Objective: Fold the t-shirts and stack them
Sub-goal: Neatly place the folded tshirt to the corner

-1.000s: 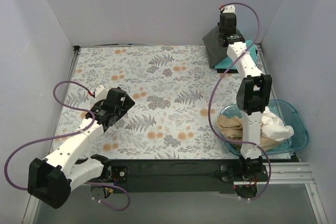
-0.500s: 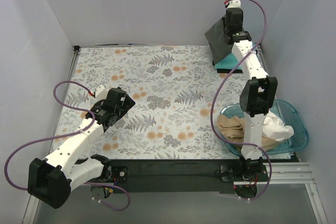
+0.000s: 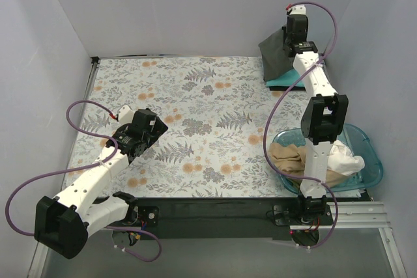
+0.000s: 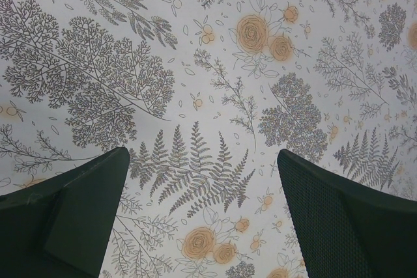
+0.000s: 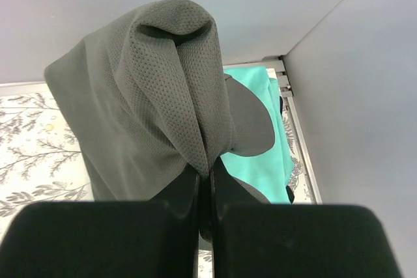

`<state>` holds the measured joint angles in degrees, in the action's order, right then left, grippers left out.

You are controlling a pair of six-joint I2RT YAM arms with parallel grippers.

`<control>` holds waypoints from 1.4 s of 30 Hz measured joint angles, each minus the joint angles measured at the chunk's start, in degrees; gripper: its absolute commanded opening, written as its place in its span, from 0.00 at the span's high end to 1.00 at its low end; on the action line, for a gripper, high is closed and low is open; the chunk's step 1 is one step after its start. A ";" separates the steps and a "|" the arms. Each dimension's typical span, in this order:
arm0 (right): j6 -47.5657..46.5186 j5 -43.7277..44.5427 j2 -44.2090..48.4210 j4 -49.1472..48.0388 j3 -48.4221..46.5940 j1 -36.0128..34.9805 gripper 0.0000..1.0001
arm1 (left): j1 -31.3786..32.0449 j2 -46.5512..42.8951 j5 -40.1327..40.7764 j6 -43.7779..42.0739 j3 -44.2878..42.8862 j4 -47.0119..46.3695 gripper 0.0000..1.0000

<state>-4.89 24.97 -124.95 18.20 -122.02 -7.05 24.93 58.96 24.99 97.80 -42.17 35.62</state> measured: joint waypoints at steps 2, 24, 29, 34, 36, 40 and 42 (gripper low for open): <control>-0.02 0.15 -0.79 -0.04 -0.11 0.55 0.99 | 0.00 0.09 0.00 0.00 0.00 -0.02 0.02; -3.06 1.29 -11.91 -1.60 -3.26 7.19 0.99 | 0.00 2.47 0.11 -0.02 -1.66 0.37 0.02; -2.99 2.45 -12.00 -1.70 -3.26 7.74 0.99 | 0.00 2.73 0.13 -0.02 -1.81 0.37 0.02; -2.29 3.54 -12.00 -1.81 -2.75 8.17 0.69 | 0.00 4.44 0.09 -0.04 -1.95 0.37 0.02; -2.08 3.56 -12.00 -1.75 -2.69 8.22 0.32 | 0.00 5.33 0.07 -0.07 -2.27 0.35 0.02; -2.60 4.33 -12.00 -2.32 -2.71 8.37 0.07 | 0.00 5.97 0.04 -0.24 -2.86 0.20 0.02; -2.78 5.18 -12.00 -2.29 -2.71 8.44 0.02 | 0.00 5.97 0.04 -0.26 -2.95 0.13 0.02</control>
<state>-7.66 30.15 -136.94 15.90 -124.73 1.39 24.93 64.93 25.04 97.54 -45.12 35.75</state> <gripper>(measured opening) 0.937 0.981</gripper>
